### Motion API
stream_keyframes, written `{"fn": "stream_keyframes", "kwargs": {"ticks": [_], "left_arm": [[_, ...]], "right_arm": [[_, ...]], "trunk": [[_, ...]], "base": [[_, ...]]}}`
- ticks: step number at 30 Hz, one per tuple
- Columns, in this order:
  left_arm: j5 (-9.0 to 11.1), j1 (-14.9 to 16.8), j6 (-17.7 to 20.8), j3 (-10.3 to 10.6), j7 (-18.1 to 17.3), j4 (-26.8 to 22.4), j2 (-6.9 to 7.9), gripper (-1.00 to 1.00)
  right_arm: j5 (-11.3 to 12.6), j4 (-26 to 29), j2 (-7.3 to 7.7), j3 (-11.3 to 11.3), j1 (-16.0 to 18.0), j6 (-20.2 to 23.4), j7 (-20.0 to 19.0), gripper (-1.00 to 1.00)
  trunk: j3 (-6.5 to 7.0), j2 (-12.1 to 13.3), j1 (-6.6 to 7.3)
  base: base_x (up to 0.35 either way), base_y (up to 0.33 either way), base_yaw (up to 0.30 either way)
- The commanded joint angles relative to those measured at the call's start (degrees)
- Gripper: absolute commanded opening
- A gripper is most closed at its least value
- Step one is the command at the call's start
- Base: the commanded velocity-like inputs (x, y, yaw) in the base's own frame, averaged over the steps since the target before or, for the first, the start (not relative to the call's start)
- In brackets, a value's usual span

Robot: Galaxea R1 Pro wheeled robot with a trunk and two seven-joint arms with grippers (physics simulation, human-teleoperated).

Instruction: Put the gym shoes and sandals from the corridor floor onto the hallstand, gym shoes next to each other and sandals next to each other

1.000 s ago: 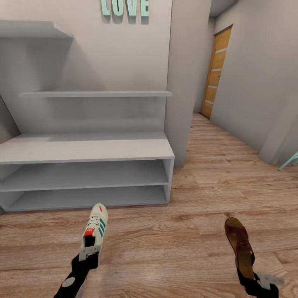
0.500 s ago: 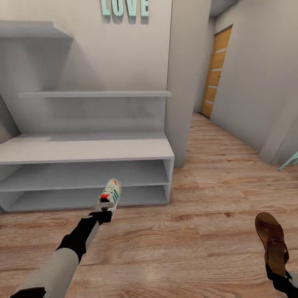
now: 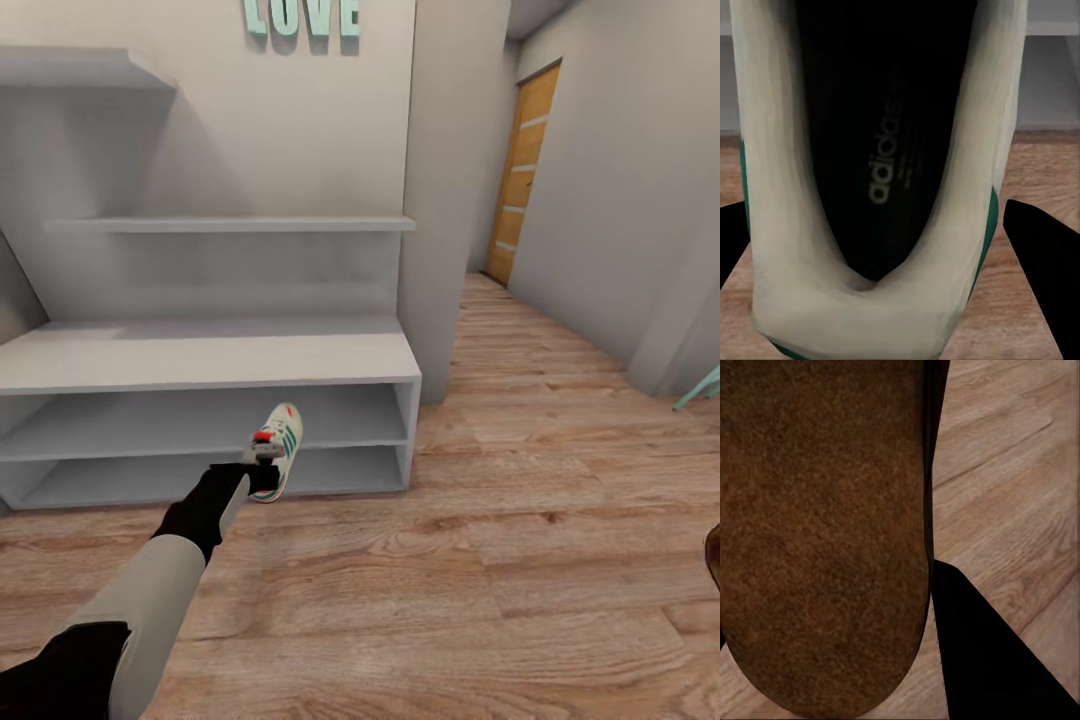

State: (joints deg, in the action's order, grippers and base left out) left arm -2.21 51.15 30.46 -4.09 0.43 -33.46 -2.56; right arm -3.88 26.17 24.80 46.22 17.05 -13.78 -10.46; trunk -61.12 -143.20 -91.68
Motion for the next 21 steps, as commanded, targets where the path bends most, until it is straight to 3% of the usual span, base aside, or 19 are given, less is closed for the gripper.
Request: {"fn": "stream_keyframes", "kwargs": {"ticks": [1, 7, 21], "left_arm": [[-0.24, 0.05, 0.29, -0.3, 0.01, -0.1, -0.13, -1.0], [-0.25, 0.11, 0.3, -0.36, 0.09, -0.04, -0.24, -1.0], [-0.25, 0.57, 0.3, -0.47, 0.44, -0.07, -0.32, -1.0]], "right_arm": [[-0.23, 0.39, -0.05, 1.26, 0.08, 0.03, -0.51, -1.0], [-0.32, 1.08, -0.32, 2.5, 0.08, 0.27, -0.63, -1.0], [-0.33, 1.25, -0.37, 2.65, 0.08, 0.25, -0.7, -1.0]], "trunk": [[-0.3, -0.05, -0.02], [-2.04, -0.13, -0.17], [-6.17, -0.3, -0.51]], "base": [[0.0, 0.0, 0.0], [0.0, 0.0, 0.0], [0.0, 0.0, 0.0]]}}
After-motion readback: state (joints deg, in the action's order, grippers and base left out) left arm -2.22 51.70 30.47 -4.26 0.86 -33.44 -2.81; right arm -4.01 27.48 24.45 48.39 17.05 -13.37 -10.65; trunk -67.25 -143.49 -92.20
